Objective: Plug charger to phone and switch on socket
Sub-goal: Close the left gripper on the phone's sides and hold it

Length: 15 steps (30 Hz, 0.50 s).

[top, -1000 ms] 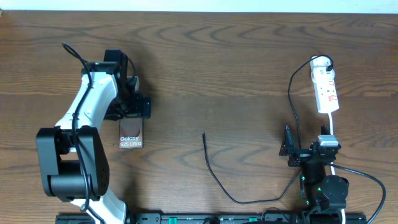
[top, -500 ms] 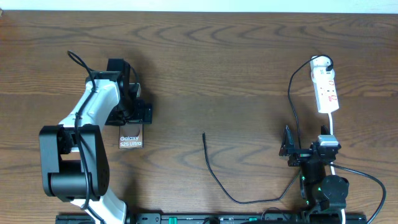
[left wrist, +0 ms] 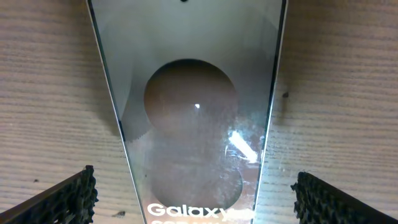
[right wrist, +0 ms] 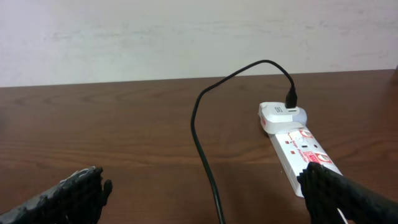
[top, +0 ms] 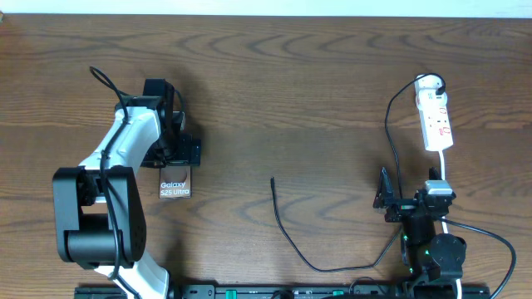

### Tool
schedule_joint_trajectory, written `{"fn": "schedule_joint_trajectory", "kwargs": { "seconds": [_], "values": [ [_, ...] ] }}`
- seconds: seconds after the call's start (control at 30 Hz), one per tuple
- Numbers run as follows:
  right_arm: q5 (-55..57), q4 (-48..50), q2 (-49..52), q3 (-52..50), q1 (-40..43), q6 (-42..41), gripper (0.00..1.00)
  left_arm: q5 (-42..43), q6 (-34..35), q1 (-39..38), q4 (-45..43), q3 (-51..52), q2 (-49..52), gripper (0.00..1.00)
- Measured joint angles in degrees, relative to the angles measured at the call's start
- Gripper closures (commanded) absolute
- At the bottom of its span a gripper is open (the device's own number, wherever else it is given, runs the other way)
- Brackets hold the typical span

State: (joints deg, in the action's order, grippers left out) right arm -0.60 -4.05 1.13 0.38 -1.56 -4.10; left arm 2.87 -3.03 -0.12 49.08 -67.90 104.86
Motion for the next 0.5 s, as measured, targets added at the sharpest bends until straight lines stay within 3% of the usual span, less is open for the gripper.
{"fn": "schedule_joint_trajectory", "kwargs": {
  "seconds": [0.5],
  "values": [
    [0.00,0.00,0.00,0.00,0.00,0.02,0.01,-0.24,0.00,0.00,-4.68,5.27,0.00,0.02]
  ]
}}
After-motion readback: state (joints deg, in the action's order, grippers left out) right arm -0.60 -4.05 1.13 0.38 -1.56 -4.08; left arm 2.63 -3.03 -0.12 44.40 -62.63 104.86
